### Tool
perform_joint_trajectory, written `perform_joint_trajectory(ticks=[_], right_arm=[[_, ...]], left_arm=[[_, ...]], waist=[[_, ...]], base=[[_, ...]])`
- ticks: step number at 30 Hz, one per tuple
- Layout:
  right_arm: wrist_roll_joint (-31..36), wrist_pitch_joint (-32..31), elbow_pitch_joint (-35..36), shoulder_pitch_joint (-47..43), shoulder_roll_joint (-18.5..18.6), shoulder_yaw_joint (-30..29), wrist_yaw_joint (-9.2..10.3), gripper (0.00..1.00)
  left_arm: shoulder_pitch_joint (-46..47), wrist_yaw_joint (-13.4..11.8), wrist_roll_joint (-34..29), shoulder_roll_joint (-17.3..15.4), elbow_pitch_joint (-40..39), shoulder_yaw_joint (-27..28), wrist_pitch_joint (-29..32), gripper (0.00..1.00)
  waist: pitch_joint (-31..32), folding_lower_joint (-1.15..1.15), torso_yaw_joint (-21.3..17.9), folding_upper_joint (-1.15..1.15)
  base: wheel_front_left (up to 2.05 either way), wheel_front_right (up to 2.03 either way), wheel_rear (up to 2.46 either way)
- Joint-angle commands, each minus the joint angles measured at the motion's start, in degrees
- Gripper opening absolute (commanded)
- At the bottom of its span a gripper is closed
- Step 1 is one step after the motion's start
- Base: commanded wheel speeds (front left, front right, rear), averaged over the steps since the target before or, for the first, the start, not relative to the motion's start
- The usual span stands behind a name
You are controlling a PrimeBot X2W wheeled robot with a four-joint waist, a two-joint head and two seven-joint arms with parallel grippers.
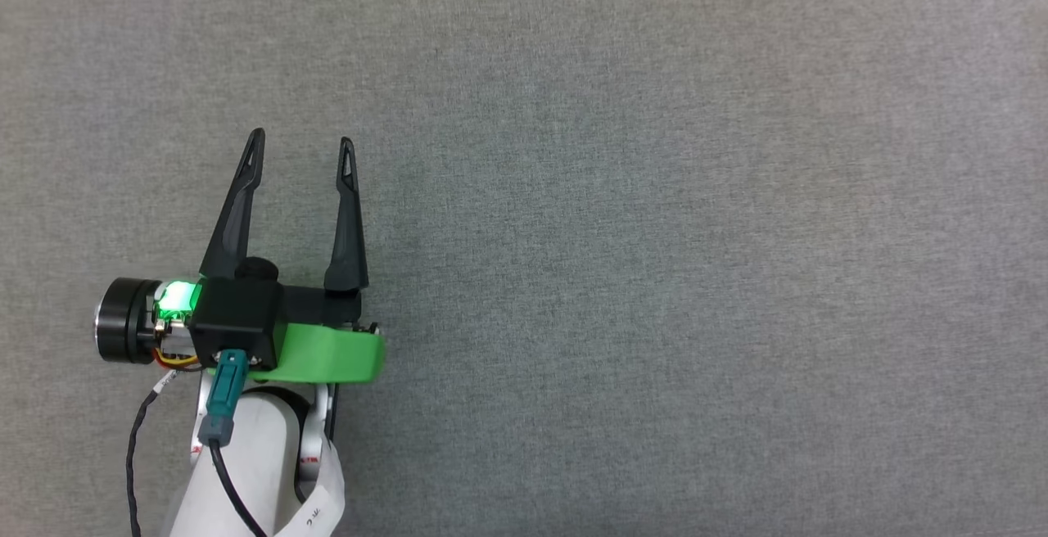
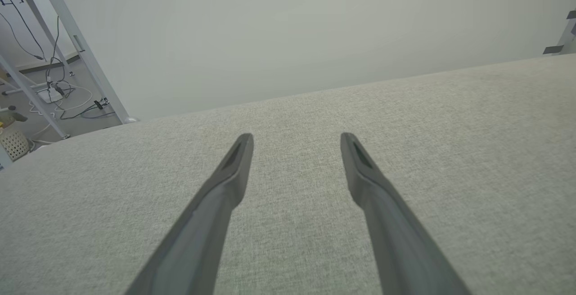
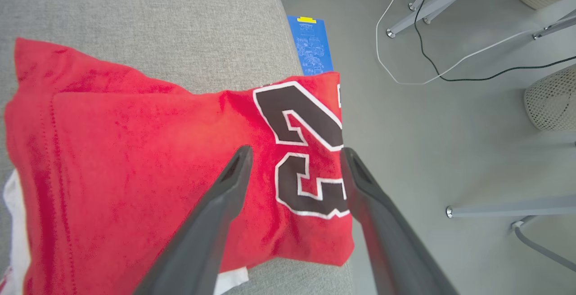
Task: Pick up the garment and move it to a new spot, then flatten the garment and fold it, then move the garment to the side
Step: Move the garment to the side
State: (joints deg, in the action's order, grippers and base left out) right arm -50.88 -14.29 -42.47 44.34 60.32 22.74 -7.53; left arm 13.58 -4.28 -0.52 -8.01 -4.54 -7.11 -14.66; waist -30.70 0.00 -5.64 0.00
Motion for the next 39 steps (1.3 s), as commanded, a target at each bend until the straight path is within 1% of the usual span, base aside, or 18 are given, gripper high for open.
perform_joint_trajectory(ticks=[1,4,8,11,13,16,18,20,22,23,25,27,31,33,36,39], right_arm=[[1.0,2.6,-0.2,1.3,-0.1,0.5,0.04,1.0],[1.4,8.4,-1.2,1.5,-1.0,0.3,0.04,1.0],[2.6,17.7,-1.1,1.3,-1.8,0.6,0.04,1.0],[3.0,25.1,0.0,1.6,-3.7,0.3,0.04,1.0],[3.6,27.6,1.6,1.7,-4.9,0.1,0.04,1.0],[5.7,29.0,4.5,1.9,-6.7,-0.9,0.04,1.0],[8.4,29.2,7.8,2.2,-8.6,-3.7,0.04,1.0],[12.5,29.2,11.8,1.1,-11.3,-7.9,0.04,1.0],[17.2,29.3,16.7,-1.1,-14.9,-12.8,0.04,1.0],[19.7,29.3,19.2,-2.9,-17.3,-15.6,0.04,1.0],[24.3,29.3,24.1,-6.6,-21.6,-19.3,0.04,1.0],[28.0,29.3,28.3,-10.3,-25.9,-21.6,0.04,1.0],[33.7,29.3,35.0,-16.4,-33.2,-23.5,0.04,1.0],[35.7,29.3,37.1,-19.4,-36.5,-23.3,0.04,1.0],[38.2,29.3,39.2,-24.1,-41.0,-22.4,0.04,1.0],[39.3,29.3,40.7,-29.3,-44.8,-21.7,0.04,1.0]], left_arm=[[-0.2,-0.3,0.5,-0.5,0.3,0.0,-0.3,1.0],[-1.2,-0.5,0.9,-0.4,0.9,-0.1,-0.3,1.0],[-2.8,-0.7,1.5,-0.3,1.8,0.3,-0.3,1.0],[-4.1,-0.8,1.9,-0.2,2.3,0.5,-0.3,1.0],[-5.0,-0.7,2.2,0.0,2.9,0.5,-0.3,1.0],[-6.0,-0.5,2.5,0.1,3.6,0.5,-0.3,1.0],[-6.6,-0.3,2.7,0.3,4.1,0.6,-0.3,1.0],[-7.0,-0.3,2.9,0.4,4.5,0.7,-0.3,1.0],[-7.5,-0.2,3.1,0.6,4.9,0.9,-0.3,1.0],[-7.8,-0.1,3.2,0.7,5.1,0.9,-0.3,1.0],[-8.3,0.1,3.3,0.8,5.8,1.1,-0.3,1.0],[-8.7,0.3,3.4,0.9,6.4,1.2,-0.3,1.0],[-9.6,0.5,3.6,1.0,7.4,1.7,-0.3,1.0],[-10.0,0.6,3.6,1.1,7.8,1.9,-0.3,1.0],[-10.7,0.6,3.9,1.4,8.3,2.4,-0.3,1.0],[-11.5,0.9,4.0,1.6,8.9,2.7,-0.3,1.0]], waist=[[2.4,0.0,0.0,0.0],[4.9,0.0,0.1,0.0],[8.2,0.0,0.6,0.0],[10.8,0.0,1.0,0.0],[12.3,0.0,1.4,0.0],[14.1,0.0,1.9,0.0],[15.2,0.0,2.3,0.0],[16.2,0.0,2.7,0.0],[17.3,0.0,3.2,0.0],[17.7,0.0,3.4,0.0],[18.9,0.0,3.9,0.0],[19.9,0.0,4.4,0.0],[21.6,0.0,5.2,0.0],[22.5,0.0,5.7,0.0],[23.8,0.0,6.2,0.0],[25.1,0.0,6.8,0.0]], base=[[0.0,0.0,0.0],[0.0,0.0,0.0],[0.0,0.0,0.0],[0.0,0.0,0.0],[0.0,0.0,0.0],[0.0,0.0,0.0],[0.0,0.0,0.0],[0.0,0.0,0.0],[0.0,0.0,0.0],[0.0,0.0,0.0],[0.0,0.0,0.0],[0.0,0.0,0.0],[0.0,0.0,0.0],[0.0,0.0,0.0],[0.0,0.0,0.0],[0.0,0.0,0.0]])
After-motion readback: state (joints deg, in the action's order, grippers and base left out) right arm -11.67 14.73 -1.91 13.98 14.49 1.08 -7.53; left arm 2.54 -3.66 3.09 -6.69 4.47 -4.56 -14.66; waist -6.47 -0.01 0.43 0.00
